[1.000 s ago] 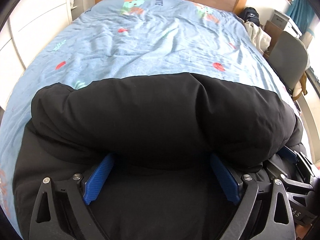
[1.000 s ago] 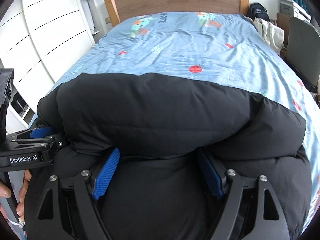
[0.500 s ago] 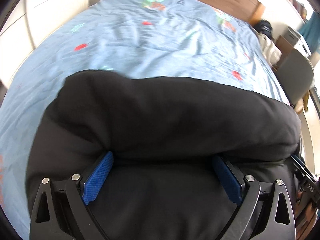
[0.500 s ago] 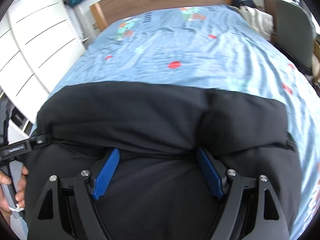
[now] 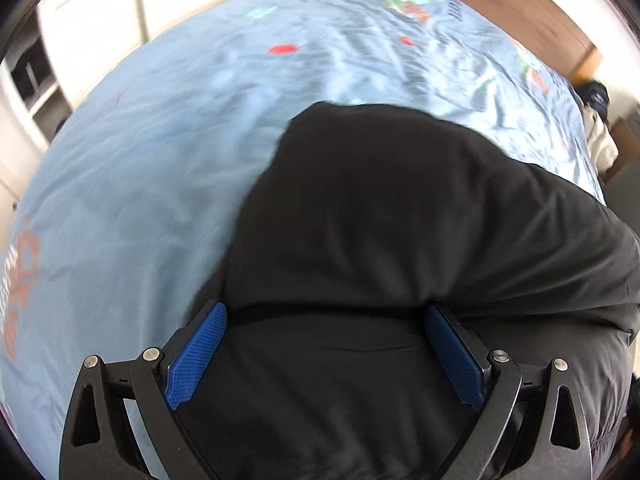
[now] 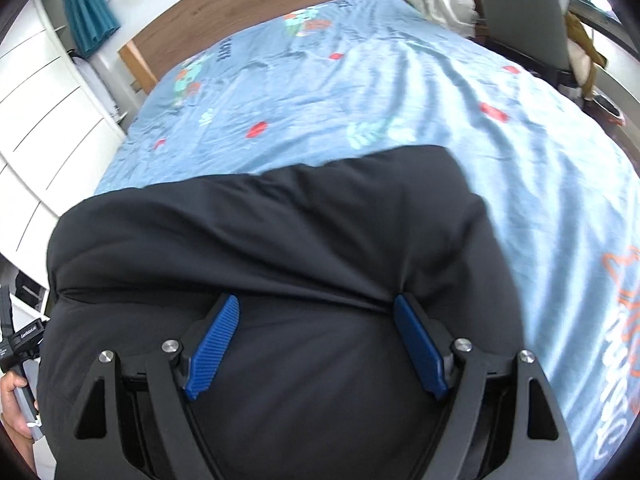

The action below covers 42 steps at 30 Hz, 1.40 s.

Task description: Fold large clothes

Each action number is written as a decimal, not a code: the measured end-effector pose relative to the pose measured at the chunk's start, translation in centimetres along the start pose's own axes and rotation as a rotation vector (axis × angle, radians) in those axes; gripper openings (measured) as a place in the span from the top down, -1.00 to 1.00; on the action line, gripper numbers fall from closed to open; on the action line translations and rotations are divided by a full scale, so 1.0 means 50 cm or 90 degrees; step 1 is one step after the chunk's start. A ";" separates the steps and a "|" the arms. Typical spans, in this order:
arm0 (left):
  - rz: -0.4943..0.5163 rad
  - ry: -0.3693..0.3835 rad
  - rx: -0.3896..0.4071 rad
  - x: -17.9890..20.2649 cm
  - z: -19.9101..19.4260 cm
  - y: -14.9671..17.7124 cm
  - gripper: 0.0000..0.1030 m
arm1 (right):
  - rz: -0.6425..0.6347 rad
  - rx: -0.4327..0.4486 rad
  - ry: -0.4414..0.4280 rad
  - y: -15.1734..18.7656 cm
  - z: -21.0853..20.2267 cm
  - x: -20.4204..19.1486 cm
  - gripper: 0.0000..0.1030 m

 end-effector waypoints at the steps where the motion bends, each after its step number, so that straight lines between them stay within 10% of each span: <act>1: -0.011 0.010 -0.005 -0.012 -0.002 0.007 -0.90 | 0.006 -0.002 0.006 0.001 -0.001 0.010 -0.54; 9: 0.014 -0.034 0.090 -0.024 -0.093 0.041 -0.90 | -0.009 0.009 0.081 0.028 -0.065 0.051 -0.54; 22: 0.127 0.009 0.238 0.081 -0.151 0.173 -0.90 | -0.138 0.100 -0.014 0.142 -0.156 -0.123 -0.54; 42: 0.146 -0.001 0.272 0.083 -0.136 0.206 -0.90 | -0.103 0.082 0.017 0.202 -0.160 -0.010 -0.70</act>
Point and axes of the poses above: each gripper's, at about its wrist camera, not at the fingertips, and z roughly the way its jaws point, x to its right, y to its underside, the point moved 6 cm from there along z, roughly the way its jaws point
